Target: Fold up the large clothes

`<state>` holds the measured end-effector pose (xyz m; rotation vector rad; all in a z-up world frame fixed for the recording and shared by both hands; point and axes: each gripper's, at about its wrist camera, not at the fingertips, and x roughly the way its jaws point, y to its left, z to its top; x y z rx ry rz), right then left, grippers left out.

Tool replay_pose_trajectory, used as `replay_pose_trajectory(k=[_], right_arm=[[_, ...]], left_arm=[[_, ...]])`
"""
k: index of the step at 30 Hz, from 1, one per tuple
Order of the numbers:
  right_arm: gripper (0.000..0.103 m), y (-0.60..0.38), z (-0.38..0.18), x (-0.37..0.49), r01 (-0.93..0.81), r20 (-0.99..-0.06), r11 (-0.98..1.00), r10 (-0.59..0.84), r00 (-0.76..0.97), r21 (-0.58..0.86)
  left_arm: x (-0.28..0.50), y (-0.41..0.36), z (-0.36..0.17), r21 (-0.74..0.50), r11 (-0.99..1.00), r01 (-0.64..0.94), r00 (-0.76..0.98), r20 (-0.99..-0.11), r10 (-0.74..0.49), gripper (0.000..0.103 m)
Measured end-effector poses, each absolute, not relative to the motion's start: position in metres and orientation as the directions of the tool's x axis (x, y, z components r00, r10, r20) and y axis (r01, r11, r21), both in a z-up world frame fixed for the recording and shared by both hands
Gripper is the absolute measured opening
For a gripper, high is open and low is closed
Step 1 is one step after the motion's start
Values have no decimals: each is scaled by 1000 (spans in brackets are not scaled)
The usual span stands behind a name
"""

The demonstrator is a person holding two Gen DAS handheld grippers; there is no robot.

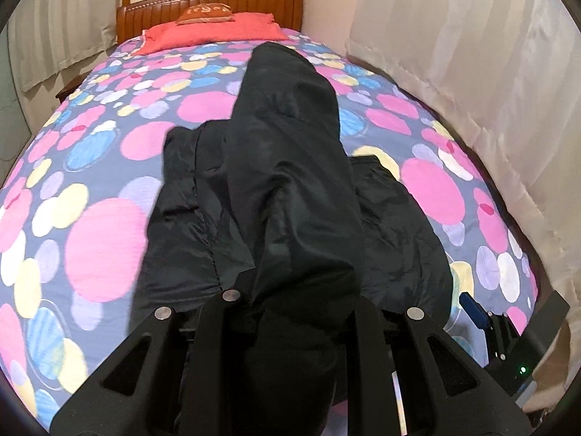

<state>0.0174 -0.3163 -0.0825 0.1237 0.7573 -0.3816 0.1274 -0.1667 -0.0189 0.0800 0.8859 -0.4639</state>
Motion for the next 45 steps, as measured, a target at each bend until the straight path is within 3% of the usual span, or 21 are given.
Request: replay_pose_trajectory(k=[6,21,24,26,28,30,36,45], right_arm=[[67,-334,-92,4,423,-709,906,-304,636,-10],[67,-334,-103,3,430,-726,903,-309,615,-19],[67,-333,-104,4,432,-728,901,-314,609,-27],[67,-334,-104,5,433,-729,901,-320,605,-36],[67,-332,-103,5,434,-729,900,-329,600,-49],[67,-331,-103,5,434,-730,899,-336,595,-60],[67,-328,-101,7,436,-732,895,-360,579,-94],[67,-322,-99,10,434,-730,889,-392,559,-145]], left_arm=[[123,-213,-49,-117,887,447,505,-785,-358,17],[118,-222,-76,-148,886,440,498,-780,-378,18],[111,-219,-65,-142,893,426,515,-774,-369,24],[105,-217,-54,-156,894,420,525,-761,-380,36],[98,-213,-41,-196,881,430,522,-743,-420,56],[90,-209,-28,-232,865,445,520,-720,-460,61],[69,-180,2,-267,833,484,552,-647,-527,68],[103,-82,-26,-290,918,269,626,-672,-396,75]])
